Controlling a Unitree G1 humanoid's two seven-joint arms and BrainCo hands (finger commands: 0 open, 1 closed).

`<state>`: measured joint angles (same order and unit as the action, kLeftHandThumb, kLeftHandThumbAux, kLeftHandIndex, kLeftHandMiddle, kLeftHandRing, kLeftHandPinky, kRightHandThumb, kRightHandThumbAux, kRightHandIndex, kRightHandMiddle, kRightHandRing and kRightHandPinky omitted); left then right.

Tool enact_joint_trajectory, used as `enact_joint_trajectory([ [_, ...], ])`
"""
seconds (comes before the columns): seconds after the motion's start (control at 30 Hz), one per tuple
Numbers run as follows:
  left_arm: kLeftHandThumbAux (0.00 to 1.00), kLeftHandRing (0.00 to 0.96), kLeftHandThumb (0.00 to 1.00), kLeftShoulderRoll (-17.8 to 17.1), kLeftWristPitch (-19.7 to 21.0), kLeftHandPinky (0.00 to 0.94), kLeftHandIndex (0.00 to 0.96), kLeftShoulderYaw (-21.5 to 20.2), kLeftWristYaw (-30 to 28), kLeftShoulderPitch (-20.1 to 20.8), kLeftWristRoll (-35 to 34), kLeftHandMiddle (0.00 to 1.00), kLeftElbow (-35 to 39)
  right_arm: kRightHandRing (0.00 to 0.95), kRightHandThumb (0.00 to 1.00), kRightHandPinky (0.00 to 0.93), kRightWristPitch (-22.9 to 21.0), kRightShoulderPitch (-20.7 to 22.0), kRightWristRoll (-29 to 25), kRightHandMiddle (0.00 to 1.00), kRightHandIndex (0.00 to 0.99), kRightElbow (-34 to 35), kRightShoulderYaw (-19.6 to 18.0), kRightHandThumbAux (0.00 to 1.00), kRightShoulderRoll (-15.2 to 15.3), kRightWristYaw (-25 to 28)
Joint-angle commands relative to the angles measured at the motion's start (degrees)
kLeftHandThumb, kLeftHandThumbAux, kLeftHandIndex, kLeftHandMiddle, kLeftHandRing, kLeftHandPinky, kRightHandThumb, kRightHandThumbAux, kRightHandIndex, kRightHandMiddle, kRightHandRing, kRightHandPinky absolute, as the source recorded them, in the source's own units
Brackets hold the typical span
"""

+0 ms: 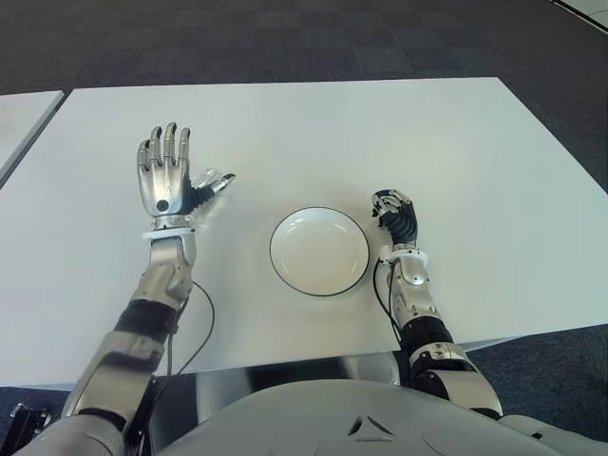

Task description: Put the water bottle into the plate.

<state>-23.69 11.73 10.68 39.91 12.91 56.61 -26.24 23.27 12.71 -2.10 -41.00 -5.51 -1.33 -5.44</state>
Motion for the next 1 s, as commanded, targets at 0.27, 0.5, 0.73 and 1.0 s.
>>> enact_joint_trajectory([
  [0.27, 0.137, 0.000, 0.488, -2.9, -4.1, 0.000, 0.000, 4.3, -7.2, 5.9, -4.9, 0.000, -14.6, 0.783, 0.704, 0.783, -6.5, -3.3, 0.2, 0.800, 0.440, -4.2, -0.1, 0.726, -0.7, -1.0],
  [0.5, 0.154, 0.000, 0.479, -2.4, -7.4, 0.000, 0.000, 6.8, -9.8, 8.8, -7.7, 0.000, -22.7, 0.782, 0.705, 0.791, -6.2, -3.4, 0.2, 0.797, 0.439, -4.2, 0.1, 0.726, -0.5, -0.2],
  [0.73, 0.183, 0.000, 0.471, -2.6, -8.8, 0.000, 0.000, 8.0, -15.9, 9.2, -10.7, 0.000, -23.6, 0.789, 0.705, 0.800, -5.6, -3.3, 0.1, 0.799, 0.439, -4.5, -0.1, 0.726, -0.5, -0.3],
  [1.0, 0.232, 0.000, 0.457, -2.0, -10.0, 0.000, 0.000, 9.8, -20.6, 9.8, -12.7, 0.012, -27.2, 0.782, 0.705, 0.784, -5.6, -3.7, 0.7, 0.794, 0.439, -3.9, 0.4, 0.727, -0.3, -0.4],
])
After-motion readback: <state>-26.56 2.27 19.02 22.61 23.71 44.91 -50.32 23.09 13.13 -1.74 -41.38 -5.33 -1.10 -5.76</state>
